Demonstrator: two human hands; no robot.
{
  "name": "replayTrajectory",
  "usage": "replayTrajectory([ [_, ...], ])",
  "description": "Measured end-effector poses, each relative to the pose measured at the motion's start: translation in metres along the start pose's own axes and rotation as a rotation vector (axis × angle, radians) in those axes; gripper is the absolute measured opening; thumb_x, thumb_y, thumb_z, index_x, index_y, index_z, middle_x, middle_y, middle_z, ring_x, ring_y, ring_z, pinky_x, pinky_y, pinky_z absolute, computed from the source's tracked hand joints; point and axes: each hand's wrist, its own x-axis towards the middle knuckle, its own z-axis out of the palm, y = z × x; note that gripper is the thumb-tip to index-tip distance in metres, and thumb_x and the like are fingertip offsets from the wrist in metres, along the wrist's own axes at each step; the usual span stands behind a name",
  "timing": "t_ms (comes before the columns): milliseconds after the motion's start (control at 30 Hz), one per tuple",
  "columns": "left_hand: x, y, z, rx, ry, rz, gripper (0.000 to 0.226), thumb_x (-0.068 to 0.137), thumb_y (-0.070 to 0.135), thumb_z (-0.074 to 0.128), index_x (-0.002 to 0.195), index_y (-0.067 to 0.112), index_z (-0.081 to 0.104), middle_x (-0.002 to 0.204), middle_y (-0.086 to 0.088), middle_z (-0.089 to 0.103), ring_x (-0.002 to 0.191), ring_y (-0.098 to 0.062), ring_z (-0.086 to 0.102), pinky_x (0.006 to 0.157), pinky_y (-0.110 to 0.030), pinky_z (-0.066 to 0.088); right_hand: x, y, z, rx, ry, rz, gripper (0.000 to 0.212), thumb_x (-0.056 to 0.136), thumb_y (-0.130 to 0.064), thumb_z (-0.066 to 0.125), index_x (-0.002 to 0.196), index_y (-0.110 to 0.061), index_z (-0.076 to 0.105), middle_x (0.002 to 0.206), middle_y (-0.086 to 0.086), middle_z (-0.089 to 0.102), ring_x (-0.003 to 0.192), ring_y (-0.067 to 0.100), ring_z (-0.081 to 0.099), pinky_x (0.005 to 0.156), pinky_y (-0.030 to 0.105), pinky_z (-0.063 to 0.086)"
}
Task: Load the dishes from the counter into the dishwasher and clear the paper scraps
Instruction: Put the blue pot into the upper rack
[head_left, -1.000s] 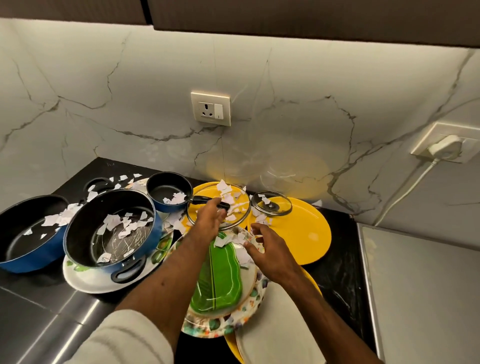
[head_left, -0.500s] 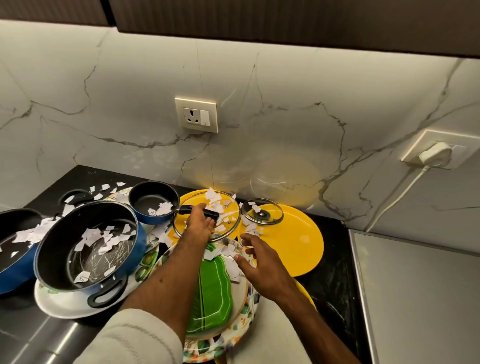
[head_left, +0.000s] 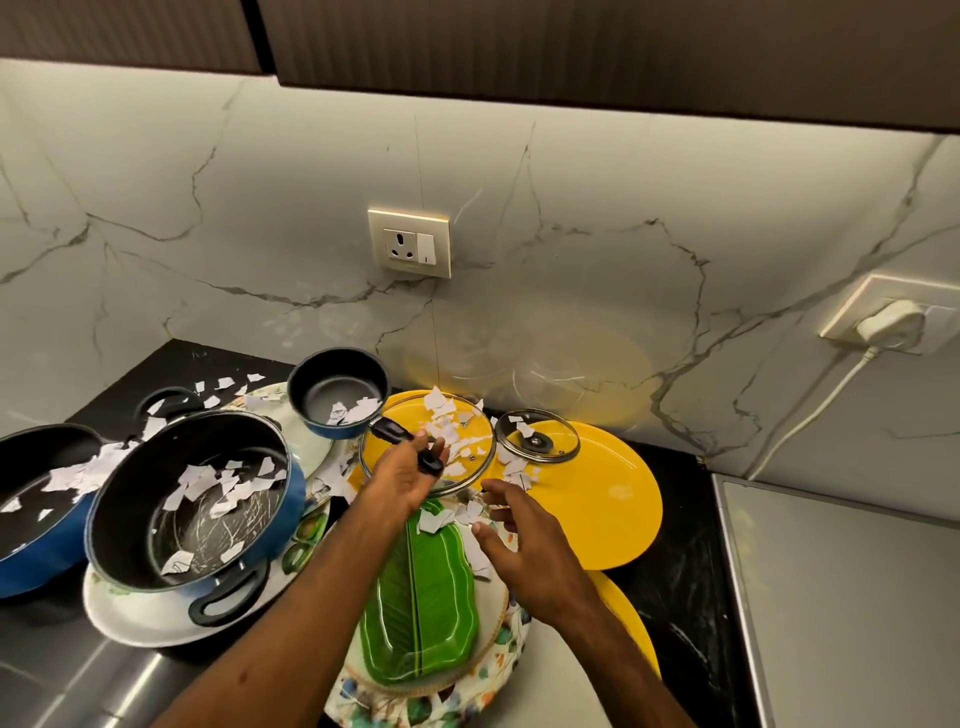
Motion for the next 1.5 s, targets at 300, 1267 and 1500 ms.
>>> replayTrajectory([
  [300,-0.112,-0.036,-0.081,0.493,-0.182,0.081,0.016,0.105,0.009,0.048,0.118,0.002,0.055,0.073,-0.001,0.054,0.057,-0.009,0.042,0.058,-0.025,0.037,-0.016,-0.033,-0.01,0.121,0.114,-0.157,0.038,0.099,-0.027,0.068,0.136,-0.031,0.061,0.118,-0.017,0.067,0.112,0.001,0.064,0.095,0.022,0.054],
  [1267,-0.177,-0.049,-0.103,1.343,-0.354,0.471,0.025,0.105,0.041,0.051,0.098,0.018,0.06,0.077,0.003,0.055,0.069,-0.011,0.05,0.062,-0.029,0.042,0.01,-0.042,-0.011,-0.303,-0.033,-0.231,0.035,0.099,-0.015,0.048,0.135,-0.016,0.047,0.128,0.007,0.049,0.111,0.024,0.05,0.097,0.043,0.048],
  [1500,-0.173,-0.052,-0.099,1.476,-0.229,0.566,0.013,0.106,0.039,0.05,0.106,0.029,0.058,0.074,0.001,0.06,0.06,-0.01,0.05,0.055,-0.026,0.041,-0.002,-0.033,-0.013,-0.266,-0.162,-0.223,0.02,0.098,-0.022,0.046,0.116,-0.02,0.054,0.112,0.001,0.058,0.099,0.016,0.052,0.088,0.039,0.049],
])
